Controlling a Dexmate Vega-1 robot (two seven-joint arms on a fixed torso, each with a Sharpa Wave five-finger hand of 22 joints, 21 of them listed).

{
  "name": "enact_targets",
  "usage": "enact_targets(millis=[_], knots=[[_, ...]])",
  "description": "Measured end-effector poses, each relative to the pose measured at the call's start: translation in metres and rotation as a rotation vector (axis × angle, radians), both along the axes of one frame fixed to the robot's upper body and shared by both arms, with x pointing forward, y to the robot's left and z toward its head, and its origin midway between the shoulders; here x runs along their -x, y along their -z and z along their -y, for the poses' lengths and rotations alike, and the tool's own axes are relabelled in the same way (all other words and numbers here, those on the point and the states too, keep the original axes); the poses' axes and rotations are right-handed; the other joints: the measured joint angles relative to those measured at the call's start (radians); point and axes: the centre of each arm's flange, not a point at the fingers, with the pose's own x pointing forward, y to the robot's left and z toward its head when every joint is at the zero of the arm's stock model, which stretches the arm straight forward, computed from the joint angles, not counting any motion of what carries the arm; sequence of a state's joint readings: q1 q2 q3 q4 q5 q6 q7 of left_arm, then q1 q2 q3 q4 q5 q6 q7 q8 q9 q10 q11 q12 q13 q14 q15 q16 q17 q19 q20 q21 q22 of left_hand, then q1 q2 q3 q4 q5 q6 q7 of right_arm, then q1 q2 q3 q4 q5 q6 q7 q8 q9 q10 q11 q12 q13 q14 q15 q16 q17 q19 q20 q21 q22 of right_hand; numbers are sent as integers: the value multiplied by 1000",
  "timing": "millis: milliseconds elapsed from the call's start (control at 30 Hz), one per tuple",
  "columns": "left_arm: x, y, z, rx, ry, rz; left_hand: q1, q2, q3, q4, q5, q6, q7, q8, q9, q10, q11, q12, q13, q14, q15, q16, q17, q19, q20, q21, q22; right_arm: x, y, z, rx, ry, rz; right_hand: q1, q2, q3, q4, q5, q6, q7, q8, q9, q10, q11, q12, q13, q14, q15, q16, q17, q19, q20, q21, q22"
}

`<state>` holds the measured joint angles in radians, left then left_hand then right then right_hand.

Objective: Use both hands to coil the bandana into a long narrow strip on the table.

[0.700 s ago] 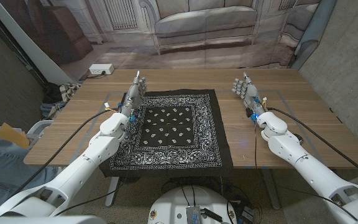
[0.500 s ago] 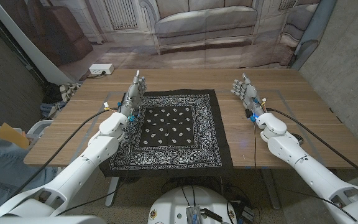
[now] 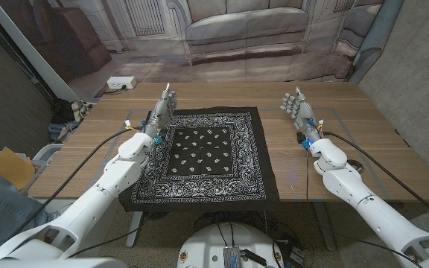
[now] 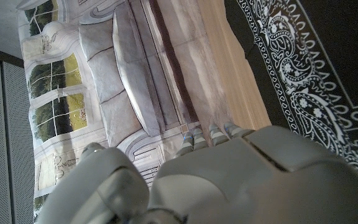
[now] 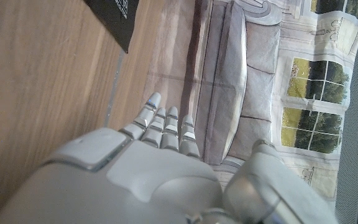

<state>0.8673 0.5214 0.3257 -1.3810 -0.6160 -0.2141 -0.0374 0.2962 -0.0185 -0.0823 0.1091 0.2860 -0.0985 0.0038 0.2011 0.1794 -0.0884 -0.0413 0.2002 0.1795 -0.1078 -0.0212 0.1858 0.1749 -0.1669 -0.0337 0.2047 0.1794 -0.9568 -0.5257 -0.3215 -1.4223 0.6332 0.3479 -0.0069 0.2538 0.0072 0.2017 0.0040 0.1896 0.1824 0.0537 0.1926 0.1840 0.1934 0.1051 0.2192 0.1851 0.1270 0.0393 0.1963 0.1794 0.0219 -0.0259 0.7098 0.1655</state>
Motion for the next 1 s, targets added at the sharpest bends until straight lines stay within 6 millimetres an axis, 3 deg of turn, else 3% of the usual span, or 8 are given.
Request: enact_targets(millis=[467, 1000], knots=[[11, -7, 11, 0, -5, 17, 5, 19, 0, 0, 0, 0, 0, 0, 0, 2, 2, 0, 0, 4, 3, 0, 0, 0, 0, 0, 0, 28, -5, 25, 26, 11, 73, 4, 4, 0, -8, 0, 15, -15, 4, 0, 23, -13, 8, 0, 19, -12, 4, 0, 22, -8, -11, 0], [25, 4, 30, 30, -19, 27, 26, 21, 3, -3, 0, 24, 1, 6, 0, 21, 2, 4, 0, 28, 1, 8, 0, 8, 0, 0, 0, 63, -1, 56, 101, 35, 135, 18, 8, 3, -22, 0, 34, -34, 4, 0, 41, -30, 8, 0, 43, -29, 4, 0, 46, -10, -26, 0]])
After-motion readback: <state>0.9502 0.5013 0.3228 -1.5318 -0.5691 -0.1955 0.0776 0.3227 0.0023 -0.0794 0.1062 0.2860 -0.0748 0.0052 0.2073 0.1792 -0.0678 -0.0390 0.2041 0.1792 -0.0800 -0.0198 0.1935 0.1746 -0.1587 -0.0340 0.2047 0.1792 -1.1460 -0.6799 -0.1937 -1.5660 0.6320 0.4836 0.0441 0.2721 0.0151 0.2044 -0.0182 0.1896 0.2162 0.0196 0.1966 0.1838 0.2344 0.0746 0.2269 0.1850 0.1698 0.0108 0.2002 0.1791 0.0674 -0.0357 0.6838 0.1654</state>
